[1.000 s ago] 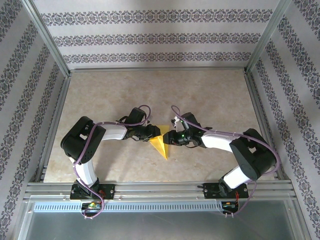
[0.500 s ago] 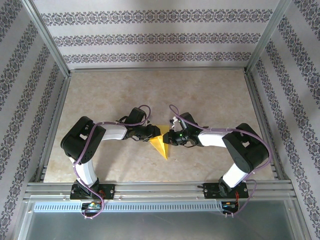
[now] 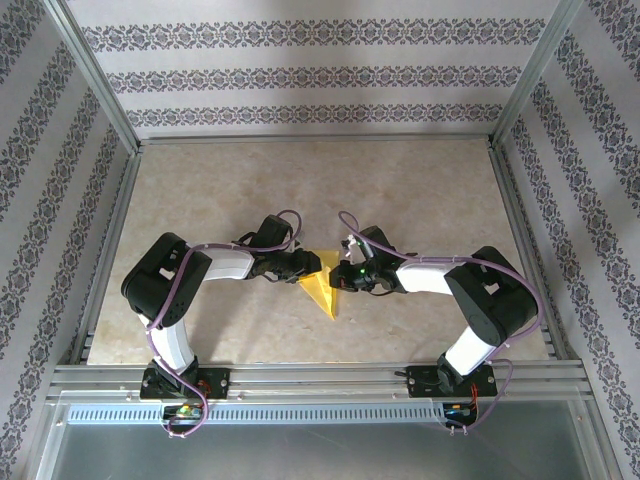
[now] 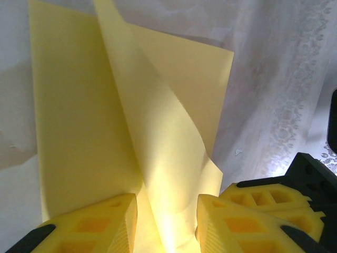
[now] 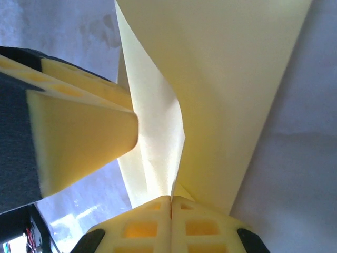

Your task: Fold a paper plane with a square sheet of paper (fold left side to right side)

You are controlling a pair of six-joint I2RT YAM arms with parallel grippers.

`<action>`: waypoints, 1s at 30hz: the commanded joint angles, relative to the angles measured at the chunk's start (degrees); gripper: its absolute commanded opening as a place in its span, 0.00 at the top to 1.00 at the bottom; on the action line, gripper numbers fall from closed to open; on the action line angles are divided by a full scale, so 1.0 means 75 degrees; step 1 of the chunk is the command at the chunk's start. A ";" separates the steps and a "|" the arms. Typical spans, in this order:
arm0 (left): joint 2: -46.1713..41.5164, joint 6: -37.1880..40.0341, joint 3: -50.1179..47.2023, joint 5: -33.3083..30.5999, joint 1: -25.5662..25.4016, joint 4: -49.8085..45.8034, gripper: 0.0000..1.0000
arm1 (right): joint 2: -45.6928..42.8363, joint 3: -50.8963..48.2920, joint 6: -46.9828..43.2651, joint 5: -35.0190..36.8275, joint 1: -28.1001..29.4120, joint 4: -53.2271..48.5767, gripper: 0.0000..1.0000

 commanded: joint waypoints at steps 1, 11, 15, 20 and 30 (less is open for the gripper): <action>0.0117 0.0240 0.0060 -0.0342 -0.0080 -0.0537 0.64 | -0.0032 0.0052 -0.0192 0.0268 -0.0078 -0.0307 1.00; 0.0135 0.0235 0.0076 -0.0344 -0.0079 -0.0560 0.64 | -0.0020 0.0124 -0.0275 0.0403 -0.0098 -0.0458 1.00; 0.0124 0.0242 0.0080 -0.0337 -0.0085 -0.0572 0.64 | -0.0044 0.0089 -0.0321 0.0486 -0.0110 -0.0523 1.00; 0.0148 0.0244 0.0085 -0.0333 -0.0080 -0.0571 0.64 | -0.0021 0.0121 -0.0333 0.0472 -0.0114 -0.0496 1.00; 0.0103 0.0210 0.0089 -0.0298 -0.0079 -0.0500 0.64 | 0.0281 0.0136 -0.0333 0.0475 -0.0078 -0.0520 1.00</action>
